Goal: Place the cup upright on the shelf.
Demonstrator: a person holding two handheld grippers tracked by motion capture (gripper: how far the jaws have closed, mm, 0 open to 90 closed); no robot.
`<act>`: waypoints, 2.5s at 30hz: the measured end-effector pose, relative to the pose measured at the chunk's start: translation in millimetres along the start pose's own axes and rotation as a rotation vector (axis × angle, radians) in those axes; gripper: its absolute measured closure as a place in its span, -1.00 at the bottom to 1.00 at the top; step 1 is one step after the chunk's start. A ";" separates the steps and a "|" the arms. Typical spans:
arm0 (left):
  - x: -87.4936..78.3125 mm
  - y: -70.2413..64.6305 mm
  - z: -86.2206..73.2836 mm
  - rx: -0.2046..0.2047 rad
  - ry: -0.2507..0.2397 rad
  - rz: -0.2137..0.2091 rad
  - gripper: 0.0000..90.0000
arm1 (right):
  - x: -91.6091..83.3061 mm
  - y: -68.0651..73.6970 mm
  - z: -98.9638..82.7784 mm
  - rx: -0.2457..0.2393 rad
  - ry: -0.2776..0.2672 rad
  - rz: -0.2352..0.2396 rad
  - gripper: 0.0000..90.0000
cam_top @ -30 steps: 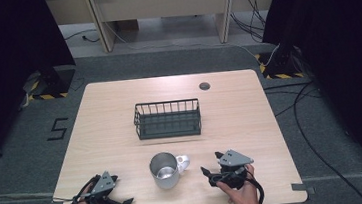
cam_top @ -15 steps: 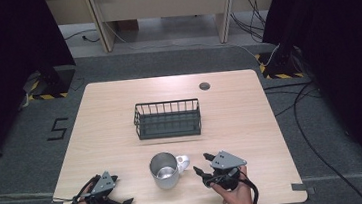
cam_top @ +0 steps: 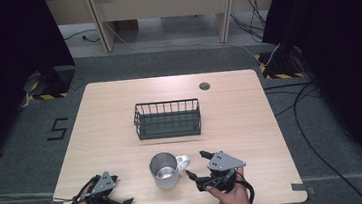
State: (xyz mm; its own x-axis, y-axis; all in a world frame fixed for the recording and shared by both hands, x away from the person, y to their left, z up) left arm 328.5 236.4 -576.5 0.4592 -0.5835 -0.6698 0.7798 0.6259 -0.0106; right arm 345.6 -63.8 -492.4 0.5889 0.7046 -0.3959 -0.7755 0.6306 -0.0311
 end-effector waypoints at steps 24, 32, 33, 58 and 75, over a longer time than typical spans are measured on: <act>0.0 0.0 0.0 0.000 0.000 0.000 -1.00 | 26.0 32.0 17.4 -0.064 -0.072 0.137 -0.66; -0.1 0.0 -0.1 0.000 0.000 0.000 -1.00 | 42.1 36.7 19.8 -0.077 -0.075 0.167 -0.66; -0.1 0.0 -0.1 0.000 0.000 0.000 -1.00 | 43.4 37.2 19.9 -0.076 -0.076 0.170 -0.66; -0.1 0.0 -0.1 0.001 -0.001 0.001 -1.00 | 80.9 45.1 27.2 -0.070 -0.051 0.206 -0.90; -0.1 0.0 -0.2 0.000 -0.001 0.001 -1.00 | 91.9 47.2 28.7 -0.092 0.023 0.183 -0.95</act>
State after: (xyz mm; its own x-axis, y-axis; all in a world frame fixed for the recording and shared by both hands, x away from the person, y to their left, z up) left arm 328.3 236.6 -576.5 0.4606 -0.5833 -0.6691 0.7793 0.6265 -0.0097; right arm 369.6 40.0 -503.9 0.4318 0.7963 -0.4236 -0.8871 0.4599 -0.0398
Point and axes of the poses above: each handheld gripper's, and its own axes: x roughly forward along the jaws, z roughly out of its top, y roughly to its left, the point moved 7 cm from there along x, roughly forward along the jaws, and after that the axes turned 1 degree about -y, right-handed, at the moved point
